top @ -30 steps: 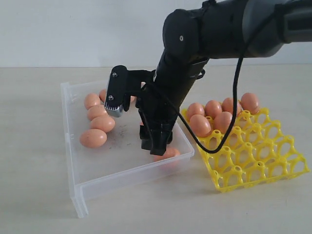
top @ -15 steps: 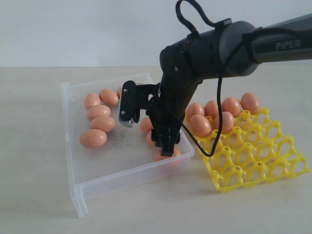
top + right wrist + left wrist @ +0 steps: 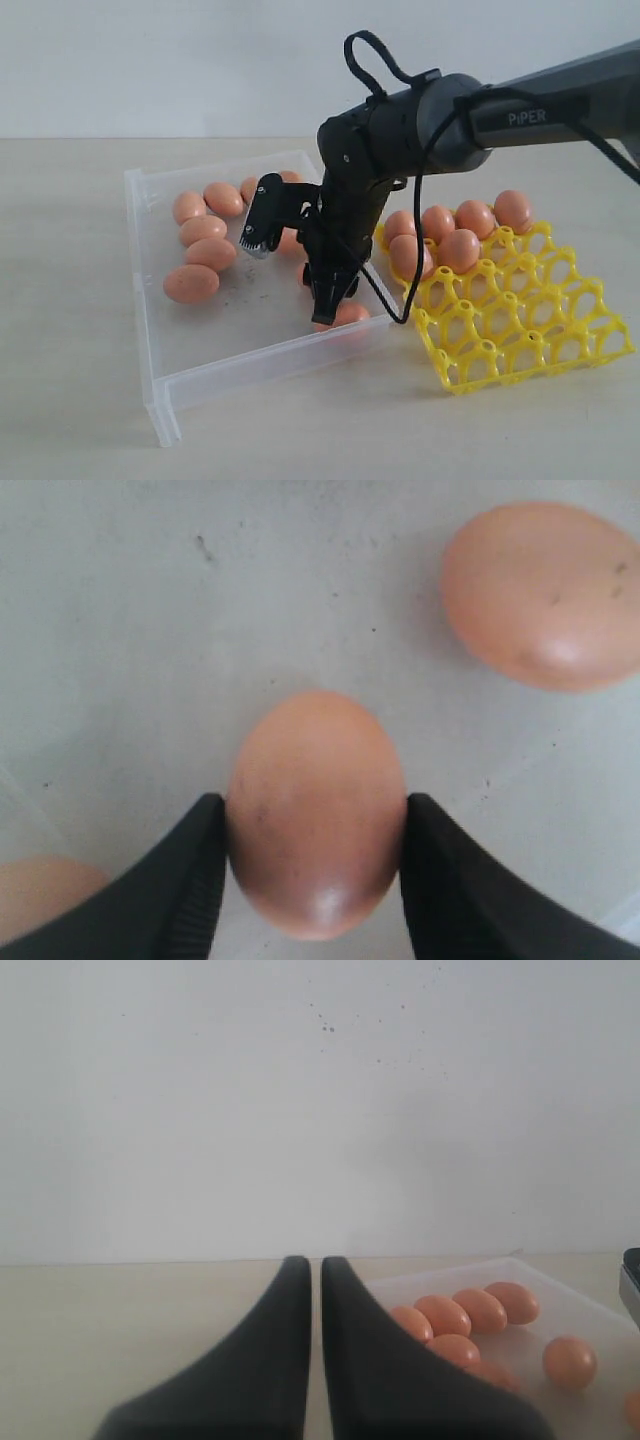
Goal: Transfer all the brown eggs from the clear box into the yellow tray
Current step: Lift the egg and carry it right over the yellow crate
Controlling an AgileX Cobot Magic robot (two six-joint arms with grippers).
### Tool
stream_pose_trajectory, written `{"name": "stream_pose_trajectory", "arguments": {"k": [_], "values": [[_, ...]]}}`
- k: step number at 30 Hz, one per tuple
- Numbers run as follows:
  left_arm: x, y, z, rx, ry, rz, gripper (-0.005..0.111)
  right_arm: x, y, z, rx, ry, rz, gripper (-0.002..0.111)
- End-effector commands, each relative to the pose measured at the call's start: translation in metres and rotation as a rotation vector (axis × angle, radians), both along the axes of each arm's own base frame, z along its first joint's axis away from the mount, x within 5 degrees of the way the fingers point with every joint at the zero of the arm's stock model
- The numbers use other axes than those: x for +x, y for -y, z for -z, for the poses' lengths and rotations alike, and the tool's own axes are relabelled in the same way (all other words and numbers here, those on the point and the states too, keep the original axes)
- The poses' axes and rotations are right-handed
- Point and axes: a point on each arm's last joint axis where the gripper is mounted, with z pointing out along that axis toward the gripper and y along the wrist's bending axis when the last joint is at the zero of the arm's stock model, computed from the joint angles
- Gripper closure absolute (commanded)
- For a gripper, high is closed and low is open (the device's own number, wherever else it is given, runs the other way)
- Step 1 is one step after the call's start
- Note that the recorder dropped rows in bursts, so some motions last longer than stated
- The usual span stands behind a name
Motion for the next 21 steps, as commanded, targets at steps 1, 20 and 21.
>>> {"name": "stream_pose_trajectory", "arguments": {"k": [1, 20, 21], "values": [[0.0, 0.0, -0.002, -0.001, 0.013, -0.002, 0.103, 0.004, 0.0, -0.005, 0.003, -0.004, 0.019, 0.108], [0.0, 0.0, -0.002, -0.001, 0.013, -0.002, 0.103, -0.019, 0.031, 0.001, 1.425, 0.495, 0.461, 0.108], [0.0, 0.0, -0.002, -0.001, 0.013, -0.002, 0.103, -0.021, 0.032, 0.0, 1.431, 0.482, 0.464, 0.108]]}}
